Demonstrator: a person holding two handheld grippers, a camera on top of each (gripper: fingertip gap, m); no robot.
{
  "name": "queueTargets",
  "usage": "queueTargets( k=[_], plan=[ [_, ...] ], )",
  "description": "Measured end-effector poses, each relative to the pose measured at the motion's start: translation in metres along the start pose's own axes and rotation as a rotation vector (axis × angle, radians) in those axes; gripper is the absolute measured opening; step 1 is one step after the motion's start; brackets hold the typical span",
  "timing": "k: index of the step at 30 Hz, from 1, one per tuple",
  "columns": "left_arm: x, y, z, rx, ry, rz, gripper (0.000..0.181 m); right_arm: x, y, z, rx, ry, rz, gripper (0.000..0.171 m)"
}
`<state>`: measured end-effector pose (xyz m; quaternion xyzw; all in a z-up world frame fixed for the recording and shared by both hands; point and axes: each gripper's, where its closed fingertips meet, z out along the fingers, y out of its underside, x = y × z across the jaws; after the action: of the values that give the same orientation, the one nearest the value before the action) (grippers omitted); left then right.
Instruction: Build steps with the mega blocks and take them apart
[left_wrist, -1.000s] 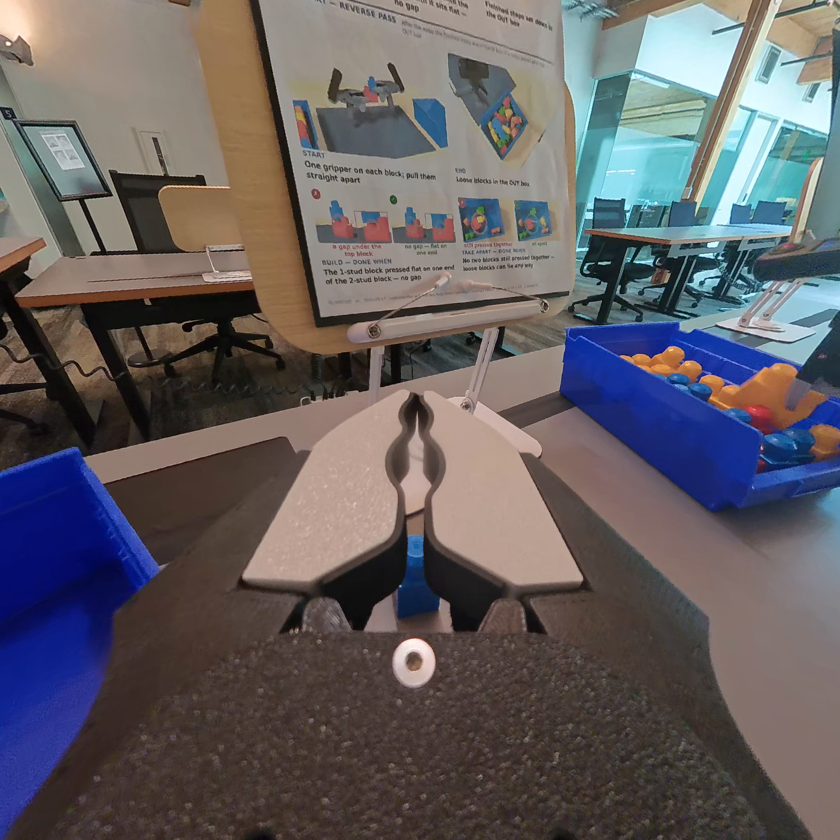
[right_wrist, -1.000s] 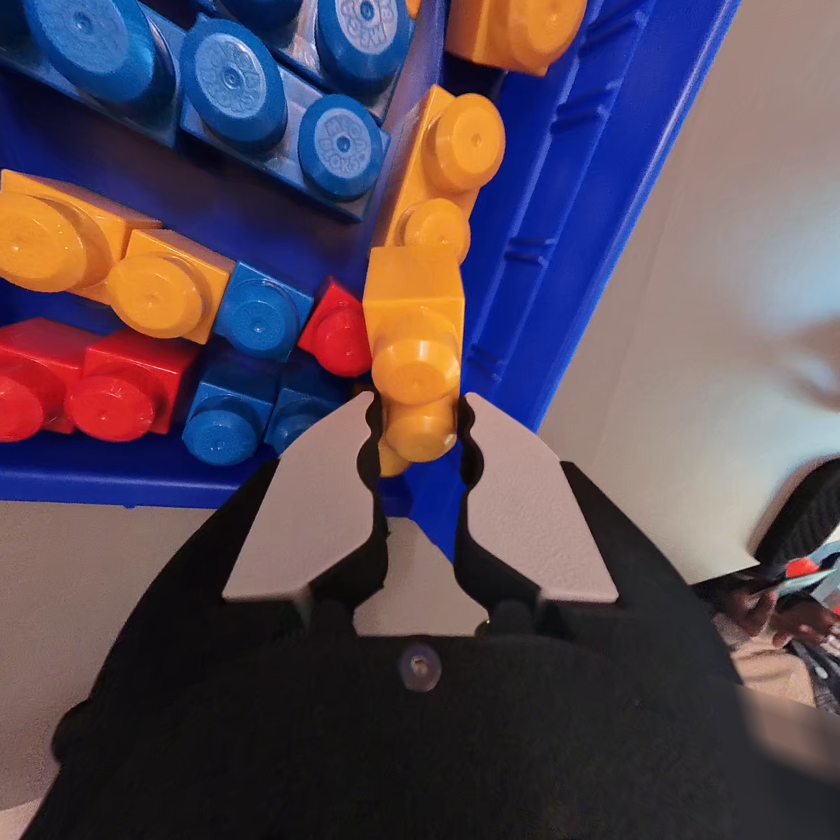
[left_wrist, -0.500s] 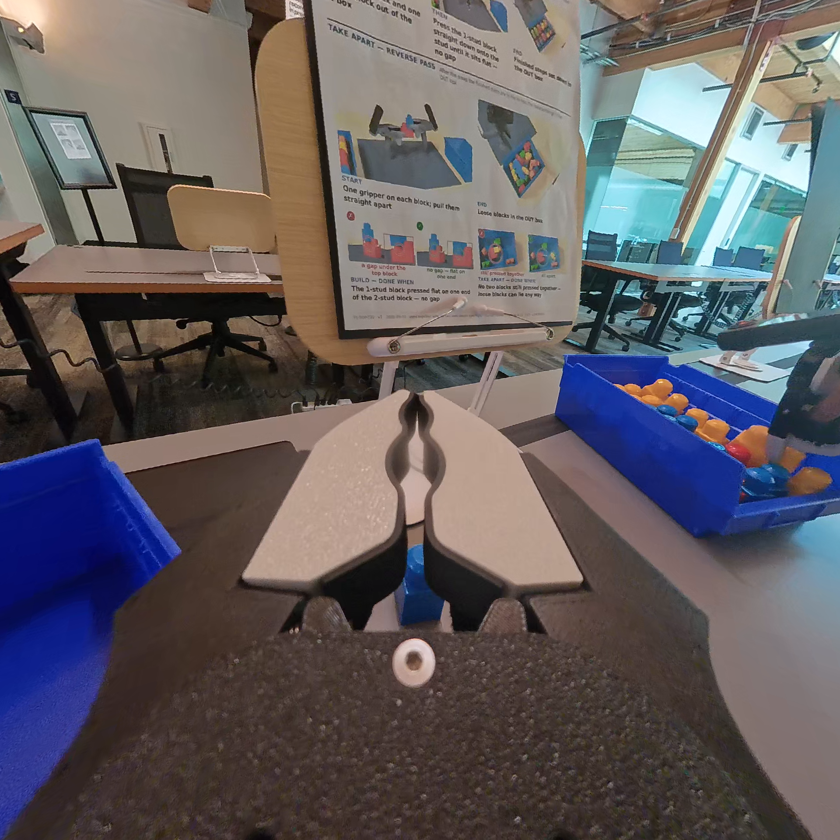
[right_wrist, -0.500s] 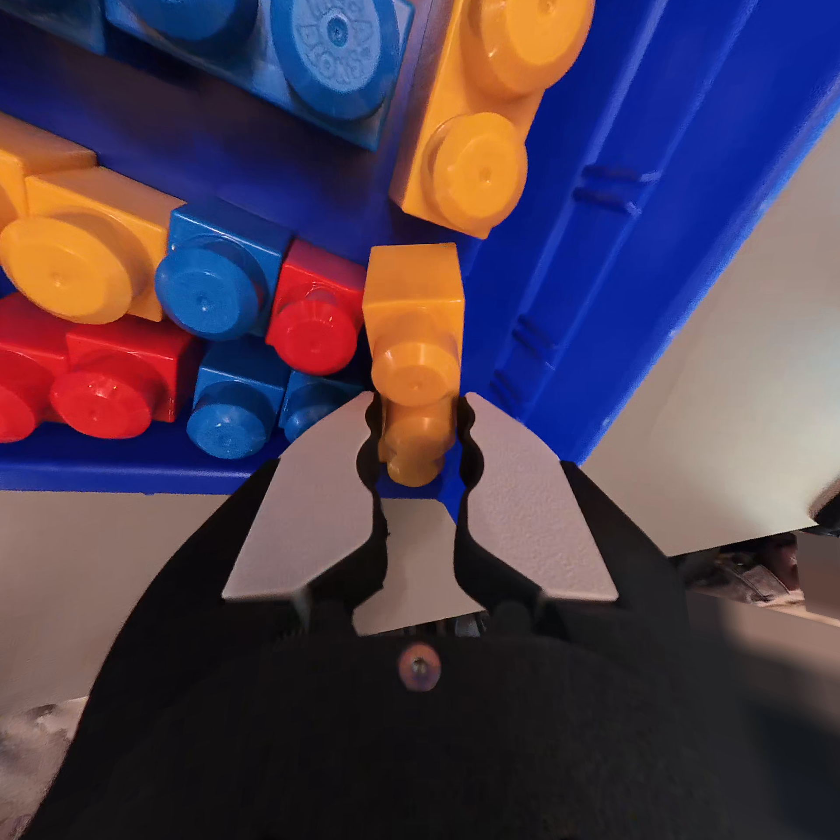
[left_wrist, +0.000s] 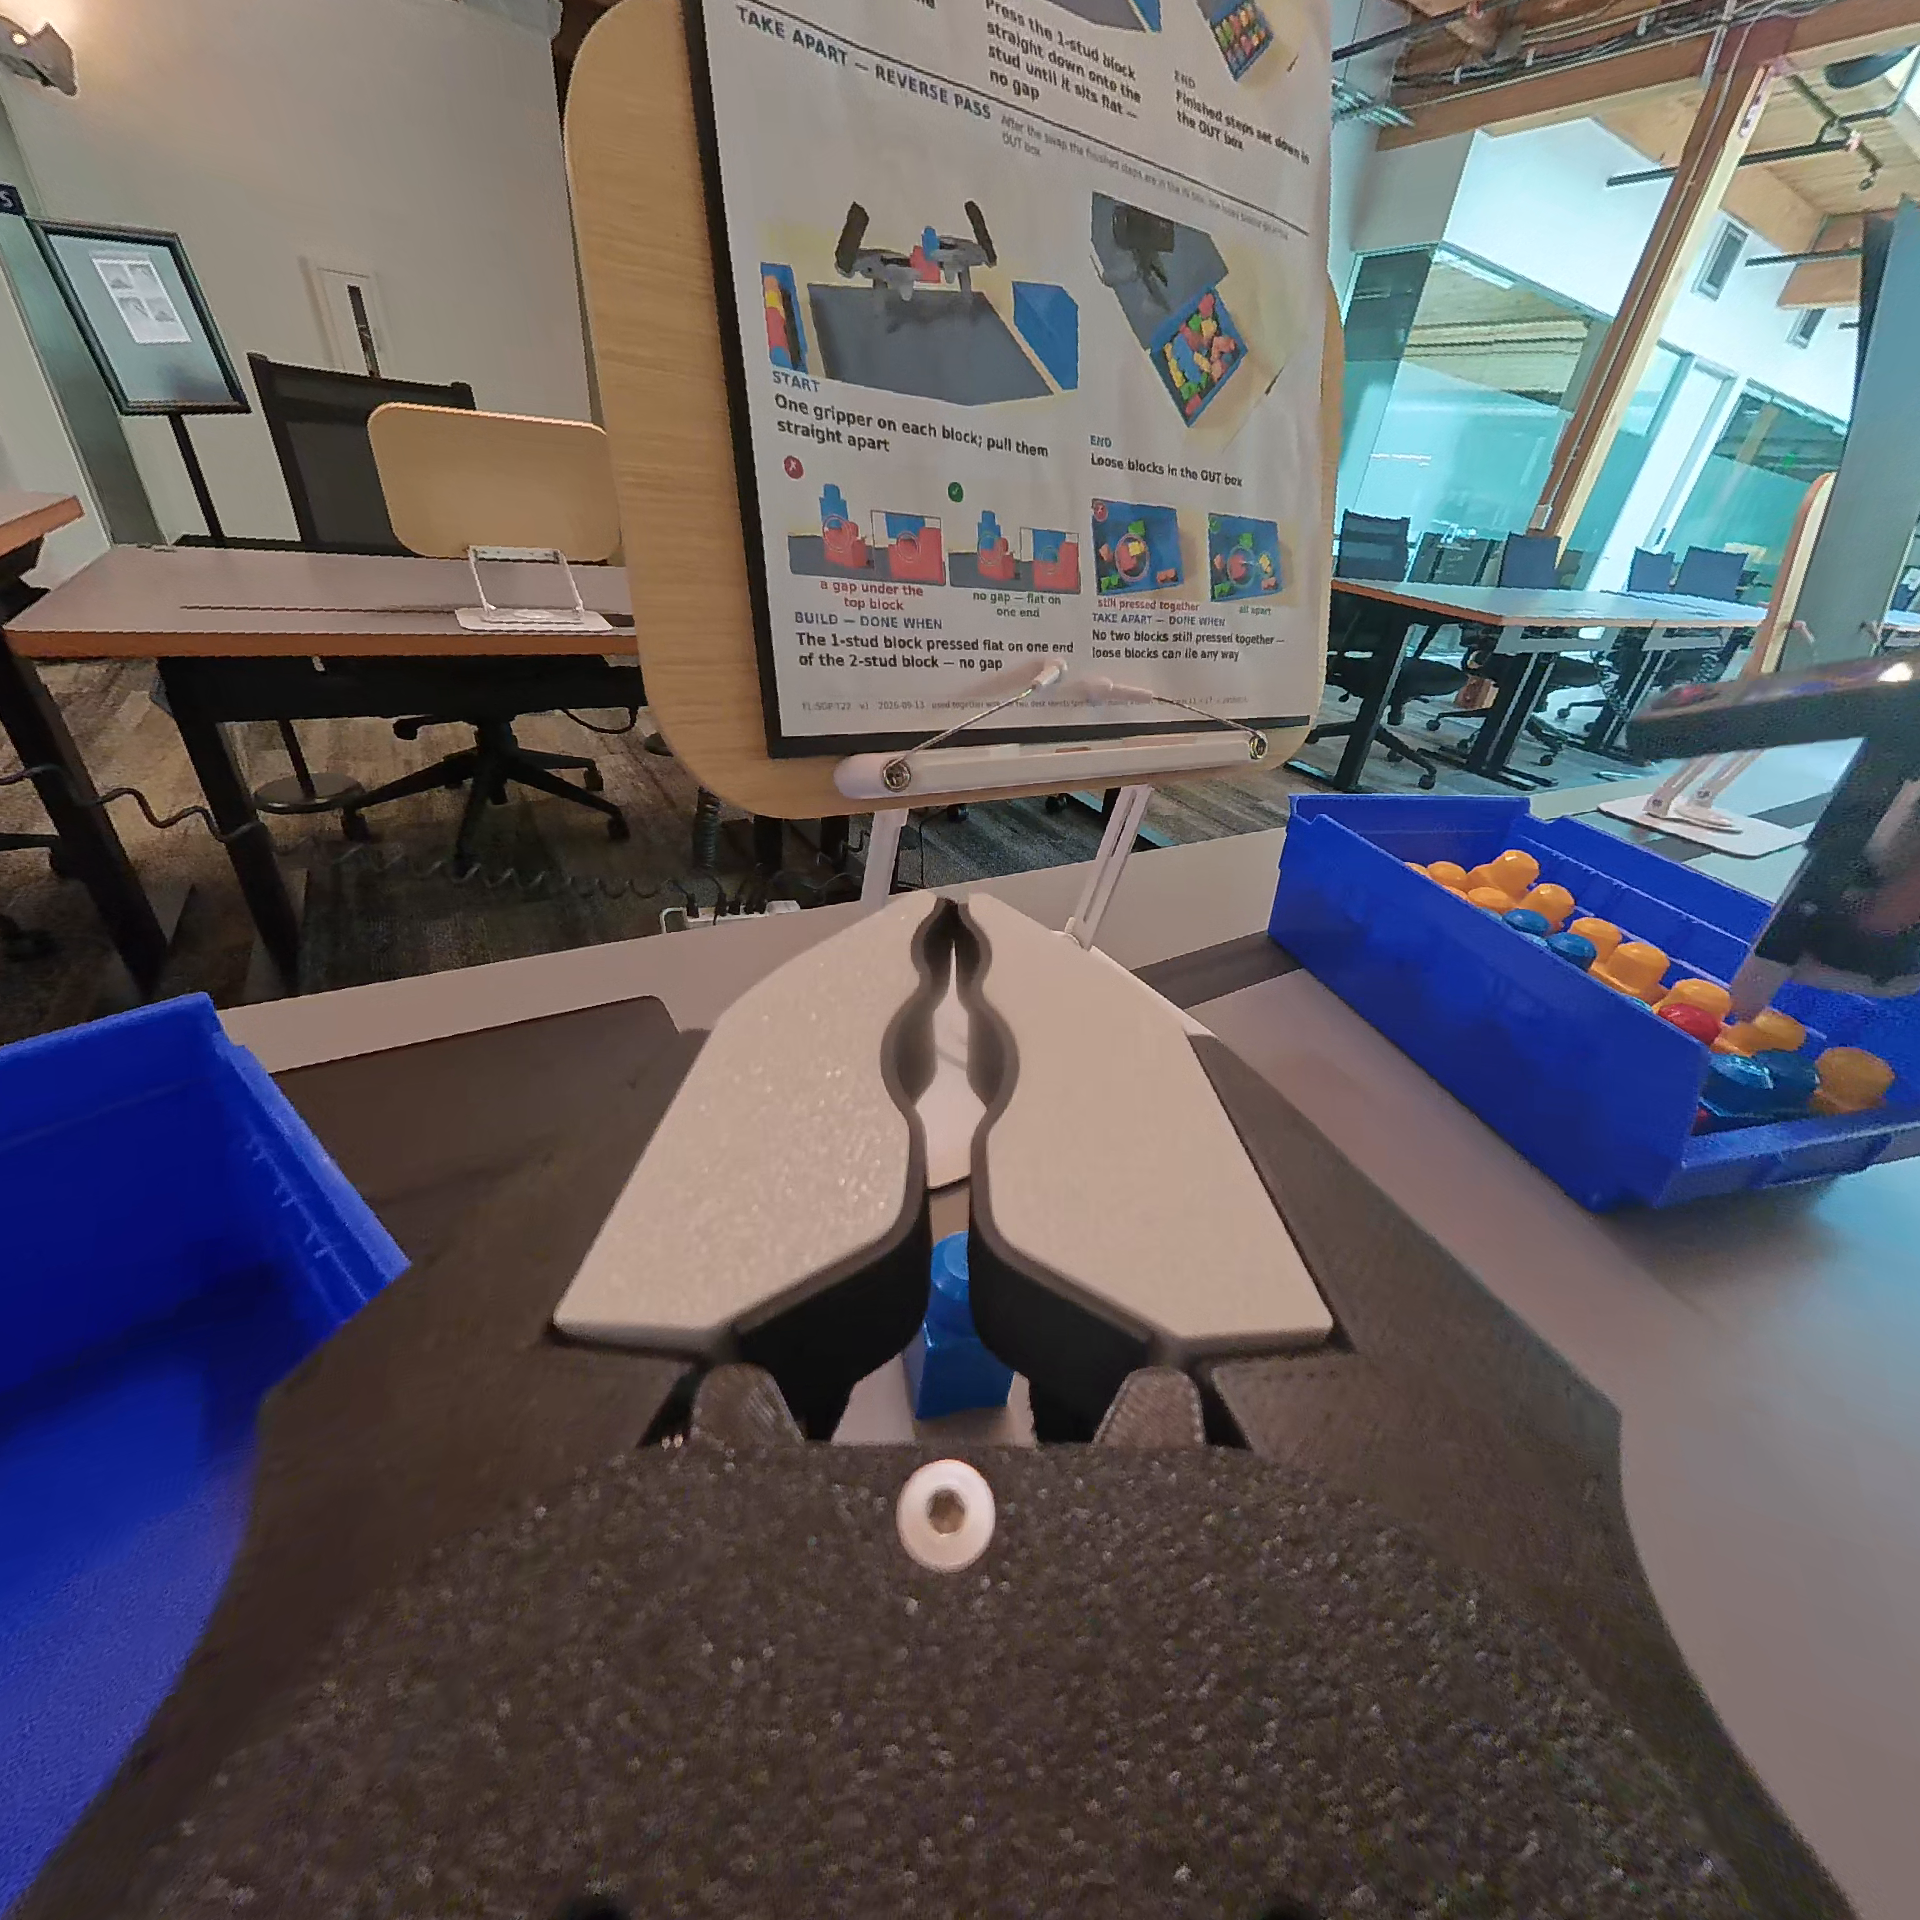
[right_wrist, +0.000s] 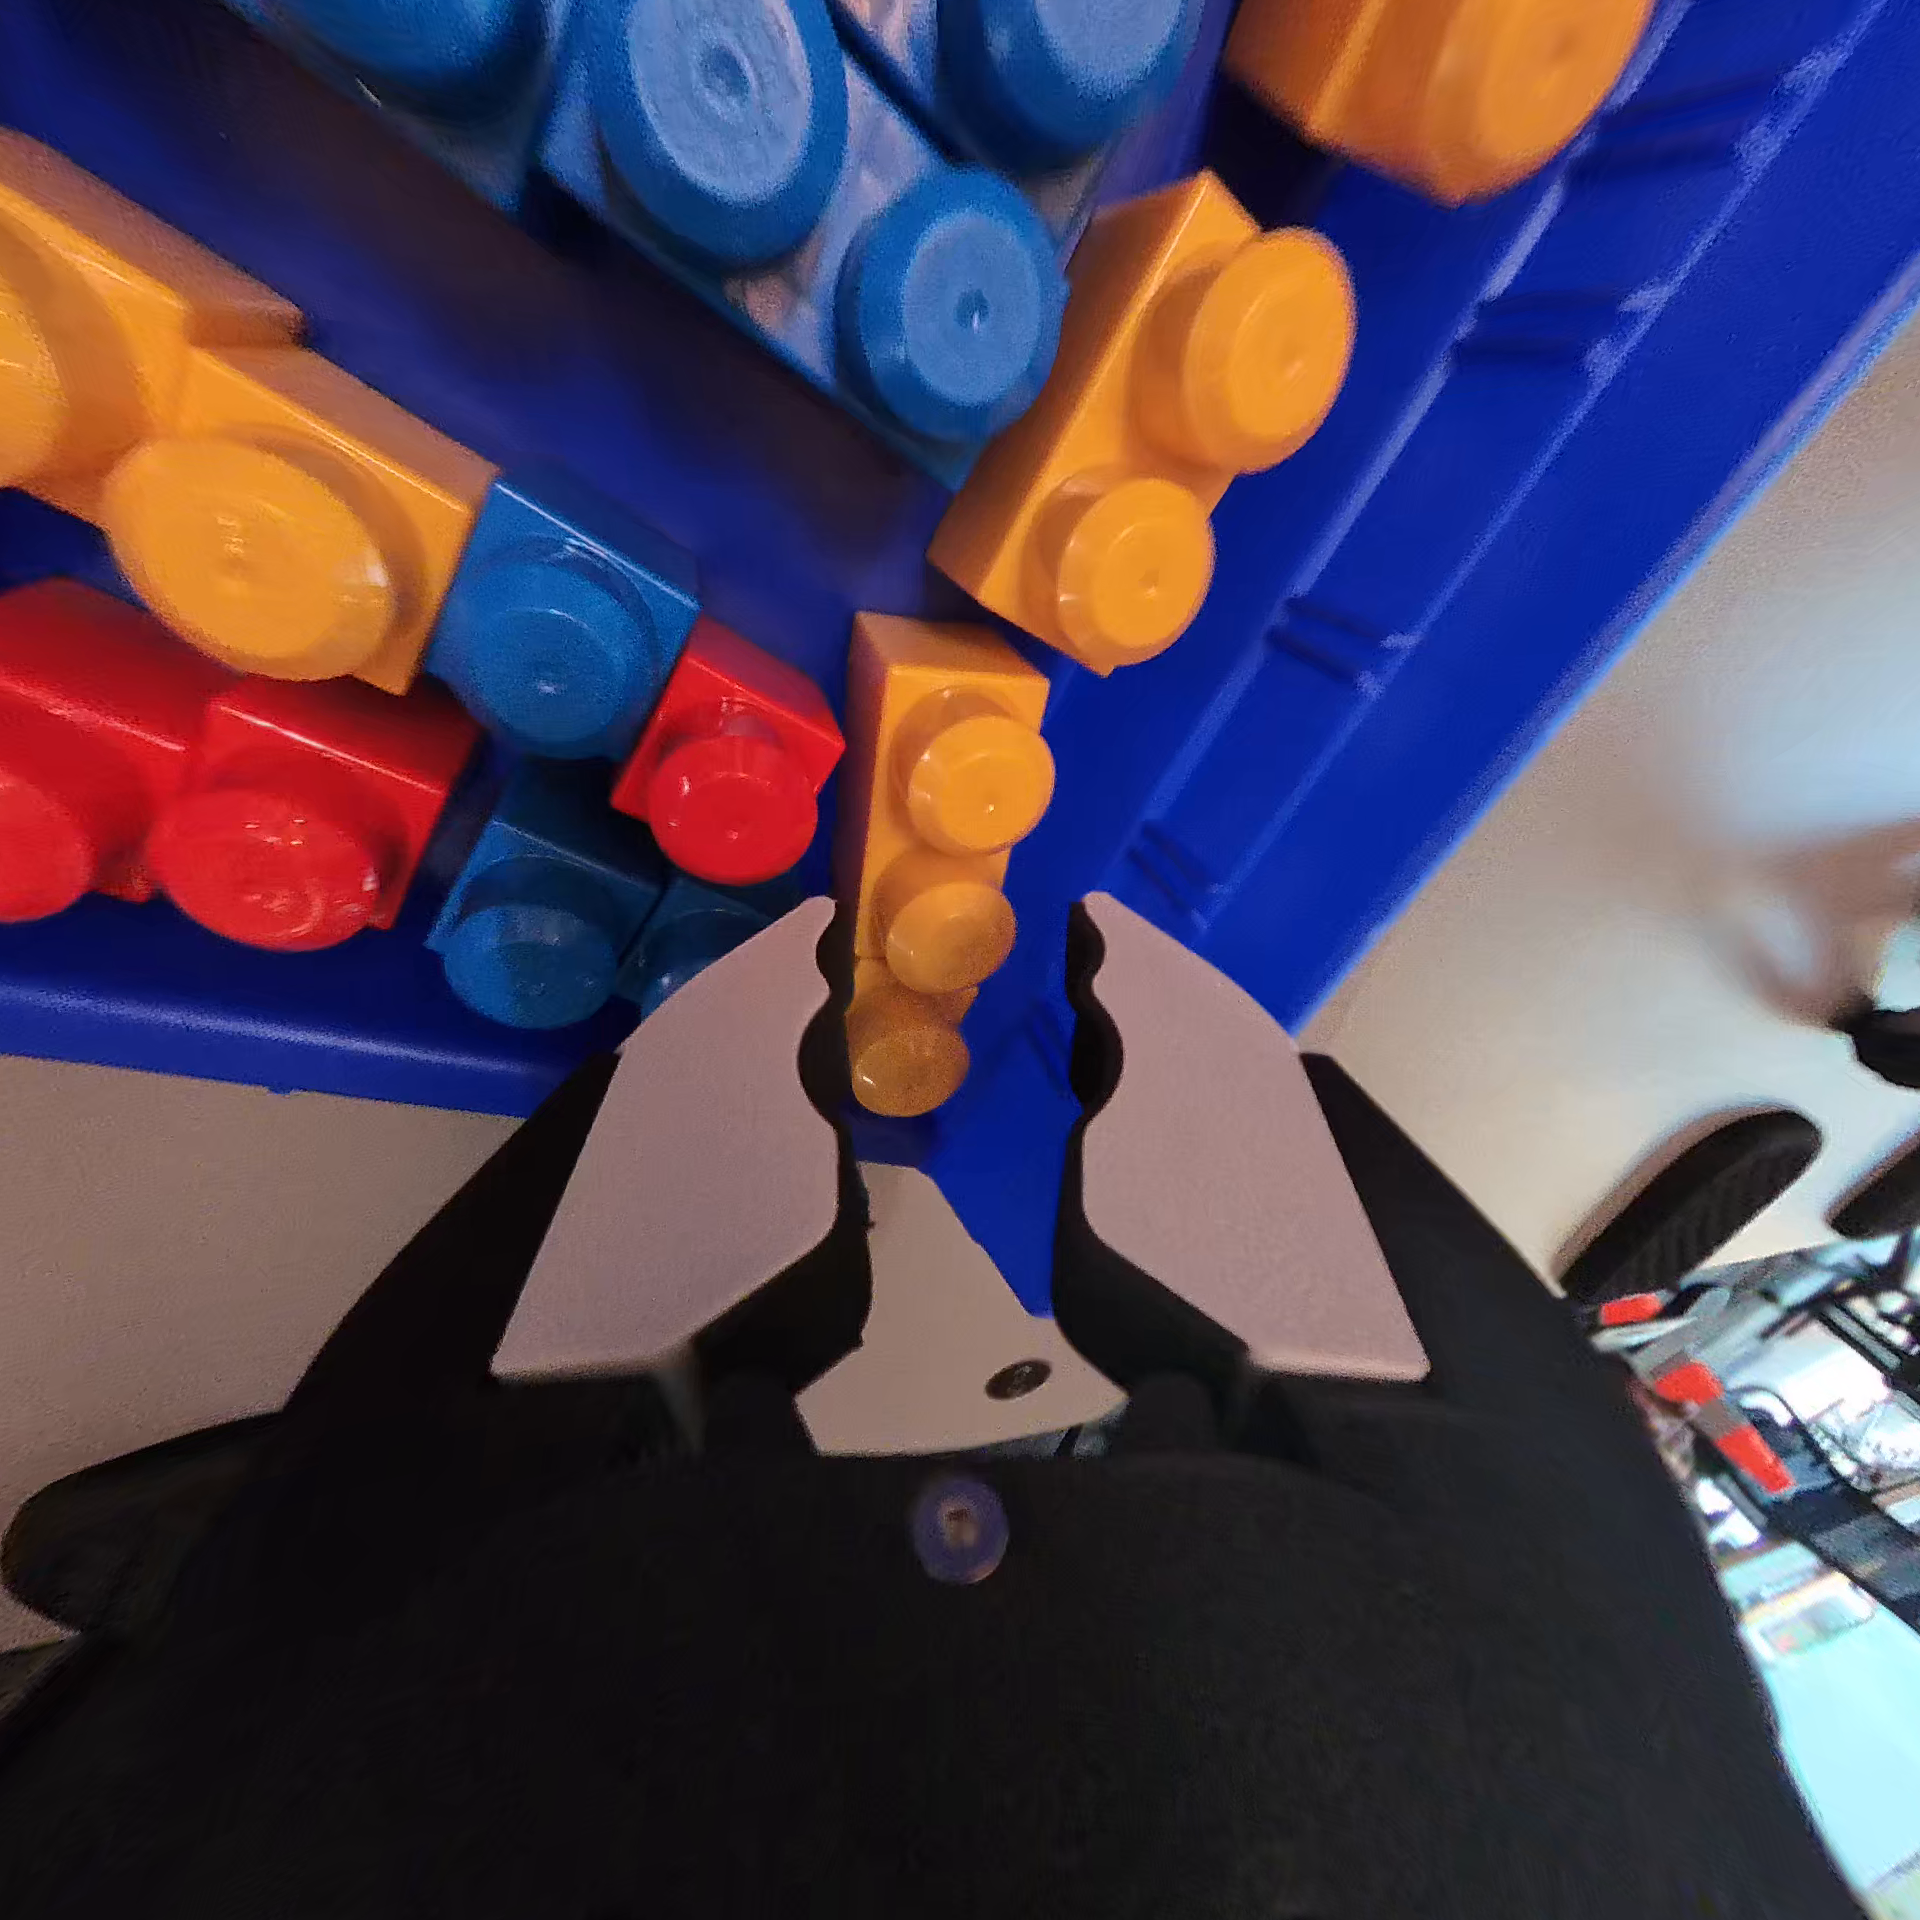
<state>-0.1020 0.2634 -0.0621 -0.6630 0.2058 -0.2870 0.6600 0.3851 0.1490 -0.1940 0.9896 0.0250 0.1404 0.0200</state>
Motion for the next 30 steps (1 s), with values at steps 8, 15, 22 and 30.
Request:
queueTargets(
  k=[8,15,22,30],
  plan=[
    [0.001,0.001,0.001,-0.004,-0.001,0.009,0.0,-0.05,-0.065,-0.094,0.54,-0.032,-0.177,0.048],
    [0.001,0.002,0.001,-0.01,-0.005,0.017,0.0,-0.171,-0.086,-0.169,1.048,-0.243,-0.408,0.056],
    [-0.001,0.006,0.003,-0.035,-0.04,0.039,0.003,-0.265,-0.072,-0.19,1.348,-0.474,-0.495,0.056],
    [0.002,0.046,0.019,-0.263,-0.129,0.178,0.057,-0.297,-0.058,-0.189,1.513,-0.641,-0.449,0.051]
  ],
)
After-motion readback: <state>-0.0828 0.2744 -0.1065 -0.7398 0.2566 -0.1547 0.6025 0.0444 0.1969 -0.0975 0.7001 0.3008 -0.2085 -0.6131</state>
